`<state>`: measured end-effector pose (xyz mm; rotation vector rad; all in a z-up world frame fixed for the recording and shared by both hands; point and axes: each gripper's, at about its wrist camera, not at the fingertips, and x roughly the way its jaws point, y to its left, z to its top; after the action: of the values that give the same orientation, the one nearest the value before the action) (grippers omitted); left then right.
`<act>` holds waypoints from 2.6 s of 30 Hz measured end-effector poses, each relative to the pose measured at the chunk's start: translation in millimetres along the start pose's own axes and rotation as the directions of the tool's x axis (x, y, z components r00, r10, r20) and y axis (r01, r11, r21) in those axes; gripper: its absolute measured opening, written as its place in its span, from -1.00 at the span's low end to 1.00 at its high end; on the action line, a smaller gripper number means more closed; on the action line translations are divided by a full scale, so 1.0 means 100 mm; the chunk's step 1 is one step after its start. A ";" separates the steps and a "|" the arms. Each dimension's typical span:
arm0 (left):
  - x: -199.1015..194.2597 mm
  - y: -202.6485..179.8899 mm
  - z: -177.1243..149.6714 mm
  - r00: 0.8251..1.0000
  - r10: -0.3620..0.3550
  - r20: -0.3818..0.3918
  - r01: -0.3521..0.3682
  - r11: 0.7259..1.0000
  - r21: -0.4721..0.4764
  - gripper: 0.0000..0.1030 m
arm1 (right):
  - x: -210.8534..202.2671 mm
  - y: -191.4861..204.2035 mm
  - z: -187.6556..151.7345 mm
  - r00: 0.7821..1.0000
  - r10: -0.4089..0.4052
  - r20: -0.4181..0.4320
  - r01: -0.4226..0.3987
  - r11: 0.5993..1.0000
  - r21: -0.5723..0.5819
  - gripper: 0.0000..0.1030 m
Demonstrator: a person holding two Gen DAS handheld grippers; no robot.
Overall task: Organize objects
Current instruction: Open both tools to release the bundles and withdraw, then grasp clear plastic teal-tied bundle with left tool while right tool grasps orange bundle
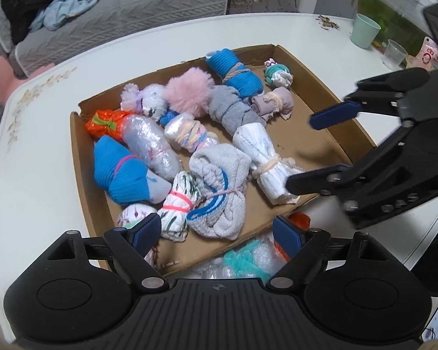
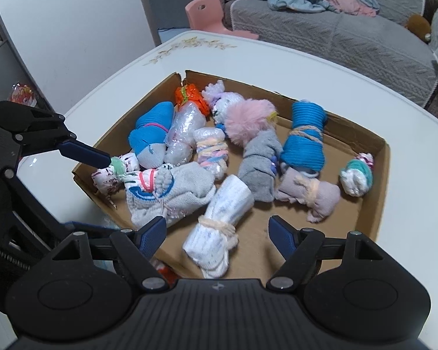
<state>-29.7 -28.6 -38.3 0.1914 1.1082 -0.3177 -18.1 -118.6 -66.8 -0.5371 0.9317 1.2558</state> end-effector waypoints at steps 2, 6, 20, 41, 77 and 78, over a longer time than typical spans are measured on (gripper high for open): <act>-0.01 0.01 -0.04 1.000 -0.012 -0.002 0.012 1.000 -0.018 0.70 | -0.05 0.02 -0.06 1.000 -0.001 0.000 0.001 1.000 -0.006 0.48; -0.08 0.01 -0.11 1.000 -0.009 0.007 0.010 0.999 -0.054 0.71 | -0.14 0.09 -0.16 1.000 0.000 -0.003 0.000 1.000 -0.021 0.48; -0.12 0.06 -0.55 1.000 -0.025 0.012 0.027 0.968 -0.250 0.82 | -0.15 0.57 -0.54 1.000 0.017 -0.009 -0.019 0.982 -0.189 0.49; 0.04 0.00 -0.57 0.998 -0.043 0.035 0.051 0.962 -0.268 0.84 | -0.01 0.58 -0.74 0.997 0.003 -0.071 -0.016 0.983 -0.182 -0.39; -0.01 -0.35 -0.63 0.996 -0.023 0.089 0.027 0.999 -0.047 0.34 | -0.37 0.43 -0.70 0.999 0.033 -0.042 -0.039 0.989 -0.145 -0.30; -0.06 -0.38 -0.59 0.995 -0.023 0.101 0.026 0.999 -0.030 0.34 | -0.41 0.41 -0.68 0.999 0.030 -0.028 -0.034 0.989 -0.144 -0.30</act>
<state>-95.4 -45.2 -58.6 0.1331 1.0153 -0.3285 -78.6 -184.9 -63.9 -0.6556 0.8782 1.3553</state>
